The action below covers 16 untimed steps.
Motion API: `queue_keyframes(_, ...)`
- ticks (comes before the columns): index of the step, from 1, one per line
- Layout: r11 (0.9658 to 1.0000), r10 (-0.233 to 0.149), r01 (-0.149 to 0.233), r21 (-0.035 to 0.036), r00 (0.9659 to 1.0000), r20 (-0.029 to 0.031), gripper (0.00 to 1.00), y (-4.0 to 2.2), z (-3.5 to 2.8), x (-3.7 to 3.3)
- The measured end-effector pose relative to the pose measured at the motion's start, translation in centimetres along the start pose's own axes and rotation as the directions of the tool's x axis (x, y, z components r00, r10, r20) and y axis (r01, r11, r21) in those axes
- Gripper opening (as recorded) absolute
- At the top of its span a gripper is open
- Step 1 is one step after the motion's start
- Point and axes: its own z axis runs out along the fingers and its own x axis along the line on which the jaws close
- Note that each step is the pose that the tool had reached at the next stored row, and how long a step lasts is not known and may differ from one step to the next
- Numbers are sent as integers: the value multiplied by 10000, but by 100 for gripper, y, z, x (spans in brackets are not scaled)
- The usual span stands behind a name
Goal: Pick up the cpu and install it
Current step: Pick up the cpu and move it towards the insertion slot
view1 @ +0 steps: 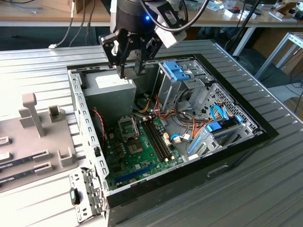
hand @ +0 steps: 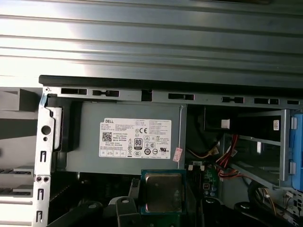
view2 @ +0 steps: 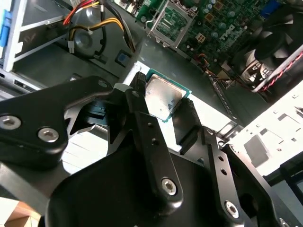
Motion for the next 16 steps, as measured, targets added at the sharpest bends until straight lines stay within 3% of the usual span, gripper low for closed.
queue_keyframes(16, 10000, 0, 0, 0, 10000, 1, 47, -12, 9, -247)
